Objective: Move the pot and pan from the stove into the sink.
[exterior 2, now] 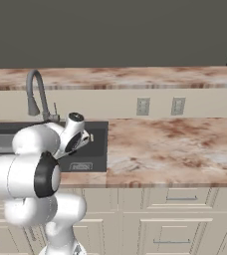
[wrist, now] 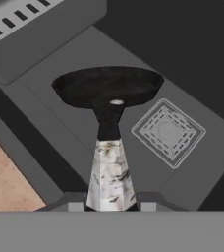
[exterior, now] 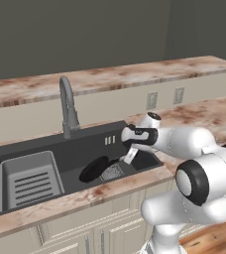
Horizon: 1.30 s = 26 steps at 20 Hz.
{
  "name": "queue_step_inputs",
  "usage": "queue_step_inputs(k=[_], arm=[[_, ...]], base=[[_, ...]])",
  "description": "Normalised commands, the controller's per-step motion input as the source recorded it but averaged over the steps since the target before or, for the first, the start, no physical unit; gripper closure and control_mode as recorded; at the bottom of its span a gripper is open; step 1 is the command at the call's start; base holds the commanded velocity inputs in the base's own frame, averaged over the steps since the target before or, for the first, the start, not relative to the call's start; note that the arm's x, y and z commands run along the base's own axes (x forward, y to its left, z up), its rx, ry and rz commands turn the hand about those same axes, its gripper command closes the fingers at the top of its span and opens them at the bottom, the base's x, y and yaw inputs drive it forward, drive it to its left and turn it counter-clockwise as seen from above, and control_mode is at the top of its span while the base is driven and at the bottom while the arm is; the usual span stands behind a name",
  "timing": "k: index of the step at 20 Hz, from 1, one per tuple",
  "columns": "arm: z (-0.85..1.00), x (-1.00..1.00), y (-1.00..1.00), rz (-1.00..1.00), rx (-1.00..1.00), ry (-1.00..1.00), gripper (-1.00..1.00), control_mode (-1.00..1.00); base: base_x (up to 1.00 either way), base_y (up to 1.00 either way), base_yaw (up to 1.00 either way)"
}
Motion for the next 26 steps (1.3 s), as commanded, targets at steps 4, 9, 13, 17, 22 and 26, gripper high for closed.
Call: queue_step_inputs(k=[4,9,13,17,22,26], arm=[[-0.07,0.07,0.0,0.0,-0.01,-0.01,1.0,-1.0],[0.0,0.13,0.0,0.0,0.0,0.0,-1.0,-1.0],[0.0,0.19,0.01,0.0,0.0,0.0,-1.0,-1.0],[0.19,0.17,0.06,-0.06,0.0,0.01,-1.0,-1.0],[0.41,0.02,-0.01,-0.1,0.0,0.05,-1.0,-1.0],[0.46,-0.25,-0.22,-0.16,0.0,0.11,-1.0,-1.0]], base=[[0.0,0.0,0.0],[0.0,0.0,0.0],[0.0,0.0,0.0],[0.0,0.0,0.0],[0.0,0.0,0.0],[0.0,0.0,0.0]])
